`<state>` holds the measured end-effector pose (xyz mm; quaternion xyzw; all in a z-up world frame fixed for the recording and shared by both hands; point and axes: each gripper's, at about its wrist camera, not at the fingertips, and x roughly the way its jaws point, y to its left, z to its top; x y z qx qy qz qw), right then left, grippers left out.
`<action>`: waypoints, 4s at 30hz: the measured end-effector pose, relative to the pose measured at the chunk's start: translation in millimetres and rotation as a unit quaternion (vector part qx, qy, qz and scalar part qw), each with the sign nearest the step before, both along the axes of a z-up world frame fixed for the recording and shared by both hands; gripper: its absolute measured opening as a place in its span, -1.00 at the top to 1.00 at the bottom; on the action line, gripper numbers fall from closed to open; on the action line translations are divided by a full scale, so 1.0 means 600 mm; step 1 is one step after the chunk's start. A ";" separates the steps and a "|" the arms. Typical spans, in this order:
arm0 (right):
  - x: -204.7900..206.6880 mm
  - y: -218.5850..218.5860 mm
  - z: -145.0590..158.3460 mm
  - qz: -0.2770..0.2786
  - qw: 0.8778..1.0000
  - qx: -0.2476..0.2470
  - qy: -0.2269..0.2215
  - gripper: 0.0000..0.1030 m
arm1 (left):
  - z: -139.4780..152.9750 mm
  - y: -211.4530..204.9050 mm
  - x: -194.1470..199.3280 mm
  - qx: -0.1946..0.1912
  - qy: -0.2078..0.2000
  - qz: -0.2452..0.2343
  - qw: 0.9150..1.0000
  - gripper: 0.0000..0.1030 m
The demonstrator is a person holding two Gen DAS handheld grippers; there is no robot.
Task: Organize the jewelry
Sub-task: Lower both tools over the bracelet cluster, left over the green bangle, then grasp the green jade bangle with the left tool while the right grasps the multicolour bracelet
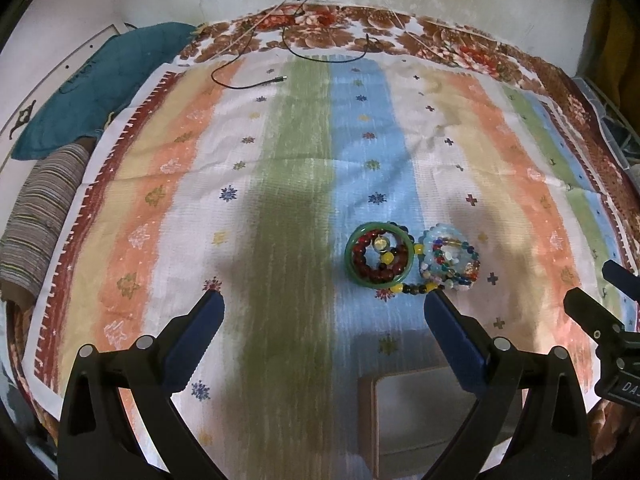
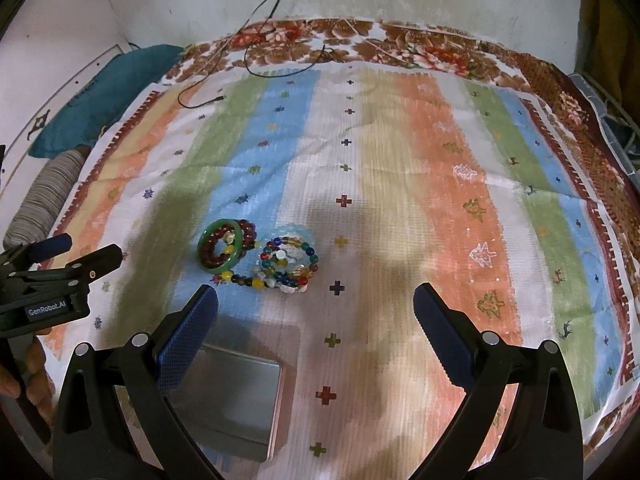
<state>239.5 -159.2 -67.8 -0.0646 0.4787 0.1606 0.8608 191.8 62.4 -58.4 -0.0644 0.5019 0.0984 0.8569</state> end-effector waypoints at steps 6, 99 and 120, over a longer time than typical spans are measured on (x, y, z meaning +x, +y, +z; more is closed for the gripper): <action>0.025 0.009 -0.025 -0.001 1.000 -0.009 0.015 -0.93 | -0.025 0.002 0.022 0.003 0.016 -0.002 1.000 -0.89; 0.146 0.071 -0.194 0.018 0.992 -0.018 0.122 0.80 | -0.196 0.019 0.135 -0.005 0.099 -0.024 0.995 0.87; 0.119 0.087 -0.123 0.045 0.996 -0.038 0.063 0.80 | -0.120 0.004 0.112 -0.008 0.054 -0.042 0.998 0.86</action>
